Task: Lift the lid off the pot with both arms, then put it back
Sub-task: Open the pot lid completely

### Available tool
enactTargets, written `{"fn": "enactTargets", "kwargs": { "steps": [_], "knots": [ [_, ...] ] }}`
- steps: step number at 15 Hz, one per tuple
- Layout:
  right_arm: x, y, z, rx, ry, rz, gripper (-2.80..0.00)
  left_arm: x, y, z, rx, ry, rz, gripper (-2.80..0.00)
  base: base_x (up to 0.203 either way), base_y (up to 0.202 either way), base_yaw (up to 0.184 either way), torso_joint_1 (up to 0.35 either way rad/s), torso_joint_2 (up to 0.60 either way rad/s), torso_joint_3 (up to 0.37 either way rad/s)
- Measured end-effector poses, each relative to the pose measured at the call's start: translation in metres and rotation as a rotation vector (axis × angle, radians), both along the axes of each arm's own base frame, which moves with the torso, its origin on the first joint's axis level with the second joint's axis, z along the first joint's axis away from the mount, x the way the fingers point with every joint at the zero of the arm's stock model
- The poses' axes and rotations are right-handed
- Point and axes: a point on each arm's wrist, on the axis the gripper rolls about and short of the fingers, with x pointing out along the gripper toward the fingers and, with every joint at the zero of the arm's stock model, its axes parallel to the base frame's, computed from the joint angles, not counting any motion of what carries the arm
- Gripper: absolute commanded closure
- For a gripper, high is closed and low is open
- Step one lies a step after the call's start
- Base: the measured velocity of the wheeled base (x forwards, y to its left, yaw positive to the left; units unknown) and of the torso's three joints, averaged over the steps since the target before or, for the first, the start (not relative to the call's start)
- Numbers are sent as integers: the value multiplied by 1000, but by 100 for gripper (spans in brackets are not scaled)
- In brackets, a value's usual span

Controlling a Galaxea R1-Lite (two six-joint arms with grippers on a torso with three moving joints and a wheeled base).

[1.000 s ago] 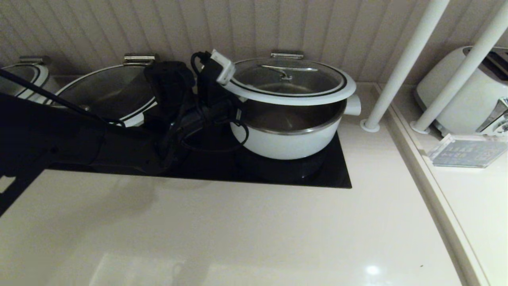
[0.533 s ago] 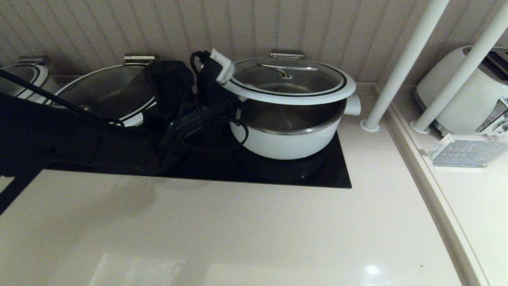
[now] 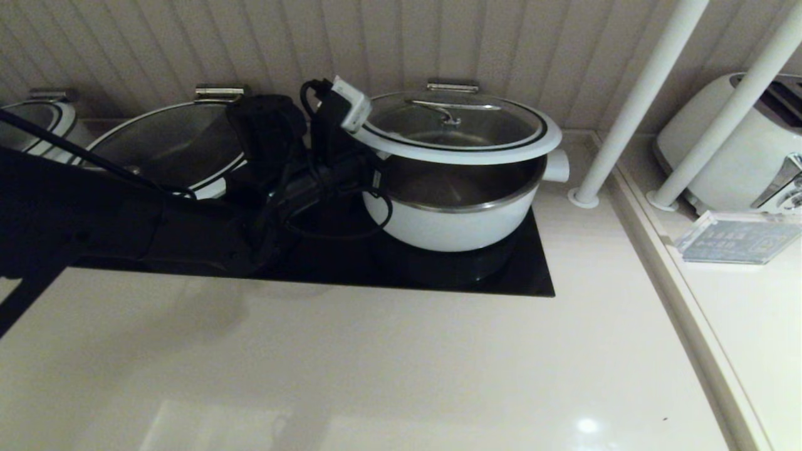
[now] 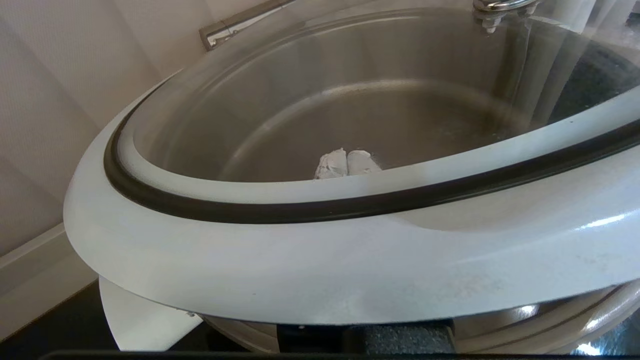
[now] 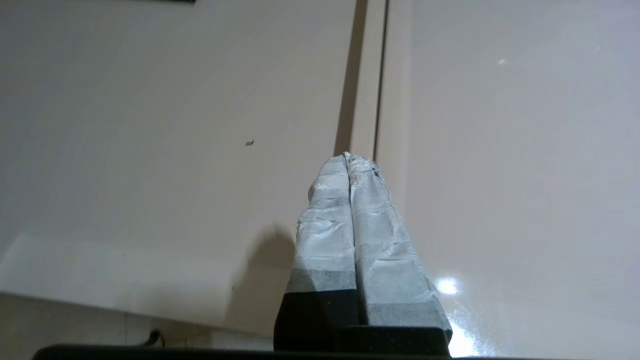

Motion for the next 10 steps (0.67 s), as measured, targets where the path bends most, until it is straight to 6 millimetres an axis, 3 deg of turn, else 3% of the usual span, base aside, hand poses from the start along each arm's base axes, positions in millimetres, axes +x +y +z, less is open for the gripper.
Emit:
{"fn": "enactTargets", "kwargs": {
  "steps": [10],
  "knots": [
    [-6,0,-1,3,-73,-15,0,1,0,-2,0,3,0,0,0,0,0,0,0,0]
  ]
}}
